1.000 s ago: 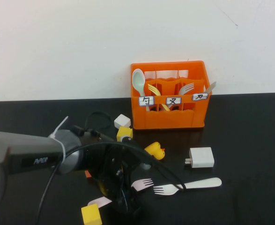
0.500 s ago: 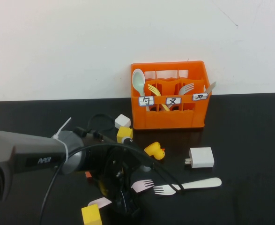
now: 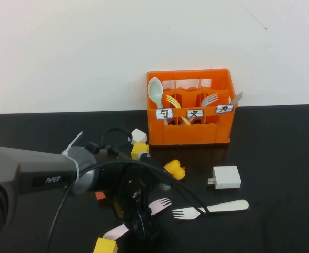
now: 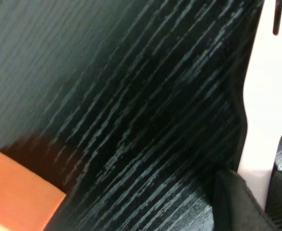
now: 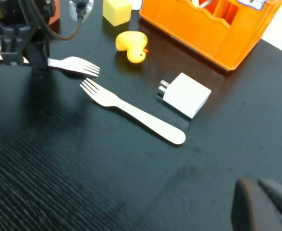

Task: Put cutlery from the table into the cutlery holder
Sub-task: Pick up the fork, then place the fork on the box, then pick up the fork

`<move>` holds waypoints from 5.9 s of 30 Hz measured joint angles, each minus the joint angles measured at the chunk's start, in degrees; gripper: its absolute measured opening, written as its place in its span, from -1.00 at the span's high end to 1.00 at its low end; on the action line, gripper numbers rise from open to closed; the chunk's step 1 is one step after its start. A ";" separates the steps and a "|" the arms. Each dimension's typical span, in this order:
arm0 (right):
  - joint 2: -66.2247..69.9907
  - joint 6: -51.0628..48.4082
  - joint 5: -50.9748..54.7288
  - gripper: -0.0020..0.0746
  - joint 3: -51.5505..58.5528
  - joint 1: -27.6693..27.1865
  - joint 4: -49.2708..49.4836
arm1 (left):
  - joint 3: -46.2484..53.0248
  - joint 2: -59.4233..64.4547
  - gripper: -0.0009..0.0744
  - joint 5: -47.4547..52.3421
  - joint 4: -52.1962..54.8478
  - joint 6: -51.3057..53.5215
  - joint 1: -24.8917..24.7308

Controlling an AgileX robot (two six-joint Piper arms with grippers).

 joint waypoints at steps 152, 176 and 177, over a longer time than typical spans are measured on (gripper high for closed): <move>0.00 5.17 0.46 0.95 0.02 0.00 -1.27 | -7.14 -34.10 0.98 -6.27 -5.58 -17.94 2.91; 10.13 2.34 14.35 0.95 -6.78 0.00 -6.08 | 27.92 -71.61 0.98 -6.99 -10.43 -15.58 2.91; 12.21 2.21 14.63 0.95 -8.19 0.00 -6.07 | 28.69 -73.35 0.98 -6.99 -10.43 -14.44 2.91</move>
